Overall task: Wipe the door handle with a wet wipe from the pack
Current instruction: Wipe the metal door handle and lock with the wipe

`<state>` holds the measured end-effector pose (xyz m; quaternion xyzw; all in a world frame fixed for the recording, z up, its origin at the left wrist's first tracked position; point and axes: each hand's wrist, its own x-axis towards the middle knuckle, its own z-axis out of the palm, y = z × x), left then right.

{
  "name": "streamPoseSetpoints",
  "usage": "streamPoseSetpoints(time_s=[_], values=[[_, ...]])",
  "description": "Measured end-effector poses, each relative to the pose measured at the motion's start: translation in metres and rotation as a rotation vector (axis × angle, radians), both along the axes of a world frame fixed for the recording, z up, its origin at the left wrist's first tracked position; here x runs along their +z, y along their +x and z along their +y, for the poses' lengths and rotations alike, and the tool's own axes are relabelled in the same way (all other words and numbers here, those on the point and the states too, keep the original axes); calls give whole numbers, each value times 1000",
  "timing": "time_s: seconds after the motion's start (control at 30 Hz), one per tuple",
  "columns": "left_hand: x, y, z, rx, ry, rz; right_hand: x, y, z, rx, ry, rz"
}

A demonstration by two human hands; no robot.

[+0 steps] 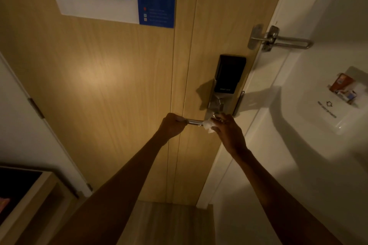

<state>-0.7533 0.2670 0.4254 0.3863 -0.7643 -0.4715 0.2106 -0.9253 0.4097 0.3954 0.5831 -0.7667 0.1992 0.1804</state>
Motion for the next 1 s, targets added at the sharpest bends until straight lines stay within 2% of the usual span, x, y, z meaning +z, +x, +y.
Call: streamPoseSetpoints(time_s=[0.13, 0.33, 0.53, 1.0], values=[[-3, 2, -5, -22, 108, 112, 0, -12, 3, 20, 17, 76], [6, 3, -1, 7, 311, 160, 2, -5, -7, 29, 11, 195], [9, 7, -3, -18, 367, 149, 2, 16, -27, 18, 32, 137], [13, 12, -2, -89, 453, 148, -3, 19, -31, 5, 35, 182]])
